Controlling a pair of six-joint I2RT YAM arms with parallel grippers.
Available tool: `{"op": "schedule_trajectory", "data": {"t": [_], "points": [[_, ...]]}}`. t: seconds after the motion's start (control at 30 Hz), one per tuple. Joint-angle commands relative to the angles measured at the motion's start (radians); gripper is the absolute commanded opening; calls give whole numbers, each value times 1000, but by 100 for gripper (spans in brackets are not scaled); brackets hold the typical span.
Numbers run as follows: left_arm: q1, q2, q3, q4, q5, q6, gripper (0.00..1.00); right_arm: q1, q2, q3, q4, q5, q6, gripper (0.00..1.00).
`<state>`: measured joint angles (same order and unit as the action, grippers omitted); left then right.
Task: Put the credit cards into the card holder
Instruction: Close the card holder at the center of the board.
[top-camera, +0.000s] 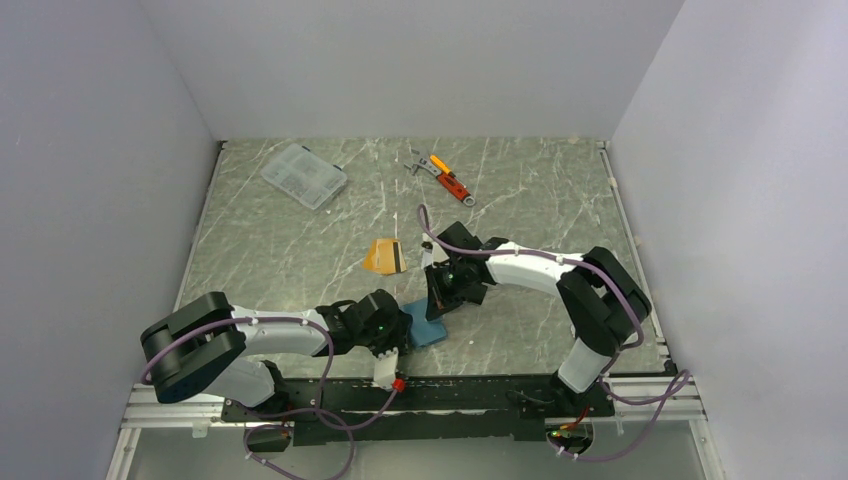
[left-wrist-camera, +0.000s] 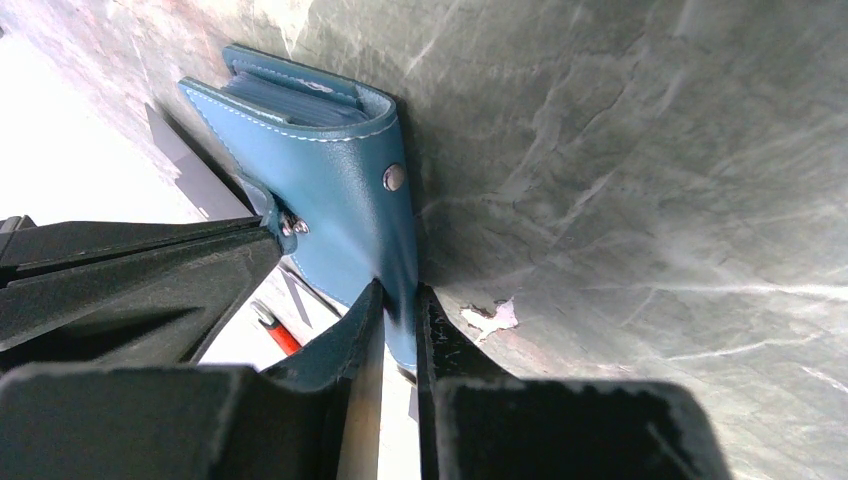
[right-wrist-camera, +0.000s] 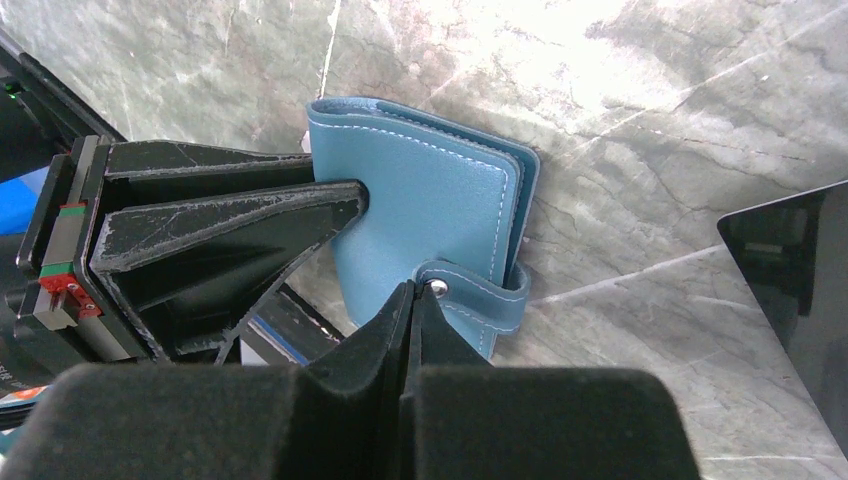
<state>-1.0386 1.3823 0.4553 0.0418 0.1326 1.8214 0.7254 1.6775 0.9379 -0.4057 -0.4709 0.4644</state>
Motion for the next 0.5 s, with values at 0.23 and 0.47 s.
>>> {"op": "schedule_trajectory", "data": {"t": [0.23,0.47], "points": [[-9,-5,-32,-98,-6,3,2,13,39,39,-11,33,-7,0],[-10,-9,-34,-97,-8,1,1,30,64,53,-35,55,-16,0]]}}
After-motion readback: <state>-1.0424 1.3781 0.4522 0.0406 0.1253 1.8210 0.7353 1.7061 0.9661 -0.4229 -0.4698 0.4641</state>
